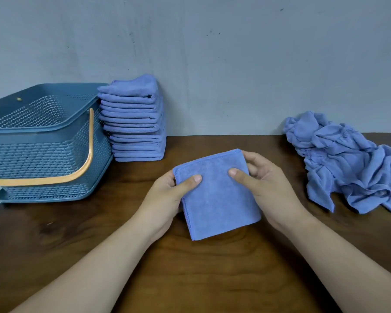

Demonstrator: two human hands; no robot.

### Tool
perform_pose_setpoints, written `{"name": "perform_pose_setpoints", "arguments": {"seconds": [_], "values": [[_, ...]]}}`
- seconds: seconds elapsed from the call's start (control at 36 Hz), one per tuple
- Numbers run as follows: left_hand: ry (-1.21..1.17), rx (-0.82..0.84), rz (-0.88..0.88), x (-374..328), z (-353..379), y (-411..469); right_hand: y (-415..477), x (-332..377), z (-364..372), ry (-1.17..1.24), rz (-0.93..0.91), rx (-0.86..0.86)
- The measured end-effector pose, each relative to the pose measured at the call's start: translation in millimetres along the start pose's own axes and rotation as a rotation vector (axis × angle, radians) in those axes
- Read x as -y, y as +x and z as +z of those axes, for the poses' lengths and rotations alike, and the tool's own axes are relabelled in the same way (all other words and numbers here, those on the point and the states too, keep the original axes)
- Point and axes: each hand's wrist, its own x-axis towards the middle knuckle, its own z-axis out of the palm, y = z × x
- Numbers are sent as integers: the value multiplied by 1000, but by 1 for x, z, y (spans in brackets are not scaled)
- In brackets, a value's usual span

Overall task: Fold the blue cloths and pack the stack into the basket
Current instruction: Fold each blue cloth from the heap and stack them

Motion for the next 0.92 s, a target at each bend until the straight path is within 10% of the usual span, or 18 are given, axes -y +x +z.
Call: {"name": "perform_pose_setpoints", "arguments": {"seconds": [0.53,0.92], "values": [[-80,-341,437,-60,-52,-5,49,82,89,-214,-111,129],[-258,-407,434,-70,-83,1,108,170,152,-452,-260,209]]}}
